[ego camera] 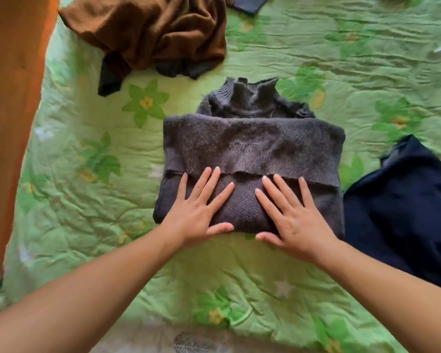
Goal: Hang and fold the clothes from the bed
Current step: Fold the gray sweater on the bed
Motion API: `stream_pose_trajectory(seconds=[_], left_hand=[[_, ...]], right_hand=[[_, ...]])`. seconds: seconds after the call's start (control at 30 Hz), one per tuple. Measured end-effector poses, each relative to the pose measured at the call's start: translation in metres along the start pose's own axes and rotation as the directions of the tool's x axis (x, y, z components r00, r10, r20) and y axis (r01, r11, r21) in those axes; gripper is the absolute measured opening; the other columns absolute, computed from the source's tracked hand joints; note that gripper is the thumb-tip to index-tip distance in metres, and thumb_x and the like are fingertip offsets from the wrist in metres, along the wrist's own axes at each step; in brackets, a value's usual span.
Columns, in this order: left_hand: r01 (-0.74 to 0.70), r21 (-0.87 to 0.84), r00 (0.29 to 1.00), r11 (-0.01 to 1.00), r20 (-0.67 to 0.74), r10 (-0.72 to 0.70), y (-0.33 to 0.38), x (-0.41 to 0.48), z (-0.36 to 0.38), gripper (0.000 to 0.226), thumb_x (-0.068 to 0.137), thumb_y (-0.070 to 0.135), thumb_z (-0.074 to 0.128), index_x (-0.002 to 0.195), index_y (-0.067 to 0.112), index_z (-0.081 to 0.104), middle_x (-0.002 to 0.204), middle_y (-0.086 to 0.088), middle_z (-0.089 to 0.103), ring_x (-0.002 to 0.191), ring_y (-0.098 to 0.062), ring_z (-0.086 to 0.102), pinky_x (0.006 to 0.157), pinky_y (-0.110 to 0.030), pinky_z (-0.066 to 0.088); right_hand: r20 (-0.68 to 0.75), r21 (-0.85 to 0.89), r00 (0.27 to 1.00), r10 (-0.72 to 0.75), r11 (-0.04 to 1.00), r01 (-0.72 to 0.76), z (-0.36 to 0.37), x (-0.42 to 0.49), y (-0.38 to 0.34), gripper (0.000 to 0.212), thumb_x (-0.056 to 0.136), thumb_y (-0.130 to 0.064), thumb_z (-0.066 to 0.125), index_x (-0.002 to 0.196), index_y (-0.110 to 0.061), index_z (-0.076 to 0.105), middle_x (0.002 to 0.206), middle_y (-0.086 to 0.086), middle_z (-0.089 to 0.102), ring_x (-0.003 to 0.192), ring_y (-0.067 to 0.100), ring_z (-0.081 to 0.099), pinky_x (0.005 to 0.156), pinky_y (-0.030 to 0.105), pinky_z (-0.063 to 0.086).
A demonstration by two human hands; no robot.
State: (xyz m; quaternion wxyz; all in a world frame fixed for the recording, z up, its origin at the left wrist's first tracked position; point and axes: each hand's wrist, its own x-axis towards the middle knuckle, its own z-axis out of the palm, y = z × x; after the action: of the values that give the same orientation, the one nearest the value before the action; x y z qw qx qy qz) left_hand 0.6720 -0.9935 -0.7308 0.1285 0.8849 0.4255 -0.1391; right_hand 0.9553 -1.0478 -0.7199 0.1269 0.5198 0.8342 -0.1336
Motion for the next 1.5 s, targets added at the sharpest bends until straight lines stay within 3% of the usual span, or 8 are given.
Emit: stream_pose_trajectory(seconds=[0.2, 0.47, 0.6, 0.9, 1.1, 1.23, 1.33, 1.5], left_hand=[[-0.014, 0.05, 0.997, 0.999, 0.076, 0.01, 0.002, -0.013, 0.012, 0.106, 0.083, 0.054, 0.062, 0.159, 0.028, -0.007, 0.168, -0.008, -0.011, 0.154, -0.027, -0.011, 0.118, -0.068, 0.006], [-0.013, -0.07, 0.989, 0.997, -0.15, 0.002, -0.018, -0.026, -0.004, 0.084, 0.092, 0.076, 0.029, 0.153, 0.02, 0.039, 0.145, -0.009, 0.045, 0.133, -0.03, 0.045, 0.11, -0.044, 0.03], [0.069, -0.039, 0.98, 0.997, -0.182, -0.075, -0.034, -0.002, -0.019, 0.076, 0.096, 0.068, 0.027, 0.156, 0.021, 0.034, 0.155, -0.013, 0.035, 0.139, -0.034, 0.033, 0.118, -0.045, 0.018], [0.387, 0.096, 0.911, 0.917, -0.197, -0.363, -0.089, 0.103, -0.092, 0.08, 0.096, 0.055, 0.048, 0.16, 0.022, 0.013, 0.165, -0.019, -0.013, 0.153, -0.036, -0.013, 0.12, -0.061, 0.003], [0.356, -0.048, 0.926, 0.933, -0.117, -0.359, -0.084, 0.124, -0.09, 0.054, 0.1, 0.035, 0.051, 0.151, 0.031, 0.036, 0.158, -0.009, 0.033, 0.149, -0.03, 0.023, 0.116, -0.059, 0.023], [0.291, 0.05, 0.906, 0.955, -0.336, -0.259, -0.1, 0.139, -0.11, 0.017, 0.096, 0.021, 0.049, 0.11, 0.018, 0.059, 0.104, -0.012, 0.064, 0.099, -0.038, 0.062, 0.085, -0.047, 0.043], [0.336, 0.008, 0.847, 0.942, -0.44, -0.298, -0.112, 0.152, -0.128, 0.03, 0.098, 0.027, 0.045, 0.123, 0.015, 0.058, 0.116, -0.015, 0.062, 0.107, -0.04, 0.057, 0.084, -0.05, 0.044], [0.414, -0.081, 0.901, 0.907, -0.108, -0.421, -0.1, 0.136, -0.093, 0.078, 0.097, 0.053, 0.049, 0.159, 0.033, 0.008, 0.167, -0.014, -0.003, 0.154, -0.032, 0.0, 0.117, -0.06, 0.022]], right_hand=[[0.058, 0.08, 0.994, 0.092, 0.992, -0.096, 0.008, -0.007, -0.015, 0.076, 0.084, -0.014, 0.027, 0.16, -0.015, 0.02, 0.167, 0.006, 0.024, 0.154, 0.03, 0.021, 0.117, 0.064, 0.025], [0.067, 0.154, 0.994, 0.084, 0.984, -0.093, -0.006, -0.016, 0.007, 0.078, 0.097, -0.075, 0.019, 0.159, -0.028, 0.026, 0.165, 0.003, 0.028, 0.151, 0.025, 0.028, 0.115, 0.057, 0.029], [0.008, 0.077, 0.989, 0.148, 0.986, -0.148, -0.023, 0.0, 0.022, 0.073, 0.1, -0.069, 0.018, 0.155, -0.025, 0.038, 0.156, 0.012, 0.042, 0.143, 0.033, 0.041, 0.104, 0.061, 0.038], [-0.139, -0.128, 0.908, 0.396, 0.902, -0.413, -0.089, 0.101, 0.102, 0.075, 0.099, -0.042, 0.048, 0.162, -0.031, 0.009, 0.168, 0.012, -0.014, 0.154, 0.035, -0.017, 0.116, 0.07, -0.01], [-0.11, -0.012, 0.905, 0.41, 0.91, -0.414, -0.097, 0.125, 0.111, 0.032, 0.095, -0.028, 0.052, 0.125, -0.019, 0.056, 0.125, 0.015, 0.058, 0.126, 0.038, 0.049, 0.109, 0.063, 0.033], [-0.279, 0.076, 0.872, 0.402, 0.914, -0.397, -0.115, 0.134, 0.129, 0.015, 0.095, -0.022, 0.052, 0.105, -0.011, 0.056, 0.1, 0.02, 0.066, 0.09, 0.043, 0.063, 0.071, 0.045, 0.046], [-0.402, 0.145, 0.807, 0.431, 0.901, -0.409, -0.123, 0.14, 0.139, 0.025, 0.095, -0.023, 0.052, 0.117, -0.011, 0.055, 0.116, 0.022, 0.064, 0.107, 0.044, 0.057, 0.091, 0.053, 0.047], [-0.026, 0.169, 0.79, 0.613, 0.781, -0.601, -0.092, 0.121, 0.129, 0.081, 0.094, -0.063, 0.047, 0.159, -0.03, 0.011, 0.168, 0.009, -0.002, 0.154, 0.034, -0.002, 0.112, 0.074, 0.009]])
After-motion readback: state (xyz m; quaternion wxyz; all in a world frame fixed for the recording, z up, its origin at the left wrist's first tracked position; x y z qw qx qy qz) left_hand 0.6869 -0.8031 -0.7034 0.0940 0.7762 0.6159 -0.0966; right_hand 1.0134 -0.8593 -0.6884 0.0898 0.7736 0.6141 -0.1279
